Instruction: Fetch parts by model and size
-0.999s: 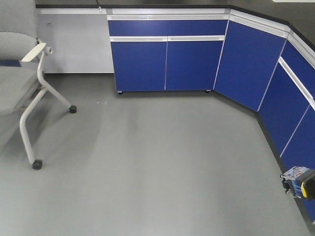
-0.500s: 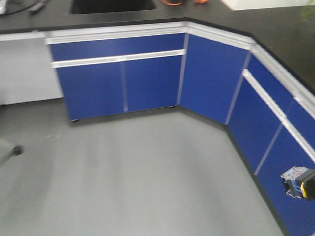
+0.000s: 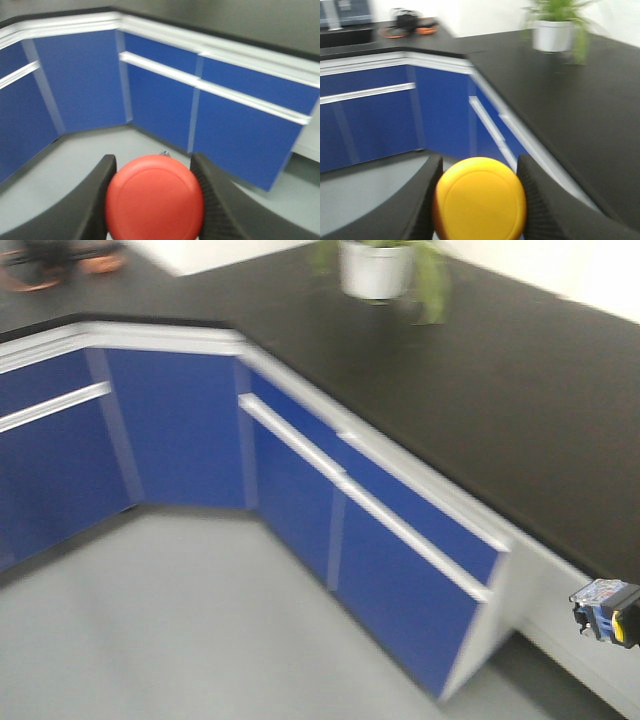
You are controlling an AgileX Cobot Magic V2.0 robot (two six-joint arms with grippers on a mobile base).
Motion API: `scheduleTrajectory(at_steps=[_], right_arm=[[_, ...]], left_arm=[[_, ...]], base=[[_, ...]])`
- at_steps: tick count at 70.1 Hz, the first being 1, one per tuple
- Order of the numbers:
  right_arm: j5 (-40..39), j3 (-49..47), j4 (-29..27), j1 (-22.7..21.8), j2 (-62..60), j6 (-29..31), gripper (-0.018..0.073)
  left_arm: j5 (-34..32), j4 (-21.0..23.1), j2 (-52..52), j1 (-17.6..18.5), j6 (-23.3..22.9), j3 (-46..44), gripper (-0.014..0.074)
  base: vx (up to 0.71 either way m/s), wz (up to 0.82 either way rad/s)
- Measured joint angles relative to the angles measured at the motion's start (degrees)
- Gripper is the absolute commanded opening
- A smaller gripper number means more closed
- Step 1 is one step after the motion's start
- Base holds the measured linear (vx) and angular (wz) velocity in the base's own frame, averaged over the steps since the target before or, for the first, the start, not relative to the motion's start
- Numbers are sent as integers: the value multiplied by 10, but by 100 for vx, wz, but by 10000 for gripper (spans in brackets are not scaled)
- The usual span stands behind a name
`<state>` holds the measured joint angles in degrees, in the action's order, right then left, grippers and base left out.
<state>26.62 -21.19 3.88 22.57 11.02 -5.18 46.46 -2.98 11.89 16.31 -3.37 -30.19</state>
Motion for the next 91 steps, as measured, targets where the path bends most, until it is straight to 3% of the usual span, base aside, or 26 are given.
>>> scheduleTrajectory(at_steps=[60,91], right_arm=[[0,0,0,0,0,0,-10],[0,0,0,0,-2,0,-10]], left_arm=[[-1,1,0,0,0,0,-6],[-1,1,0,0,0,0,-6]], base=[[13,-85],[8,-35]])
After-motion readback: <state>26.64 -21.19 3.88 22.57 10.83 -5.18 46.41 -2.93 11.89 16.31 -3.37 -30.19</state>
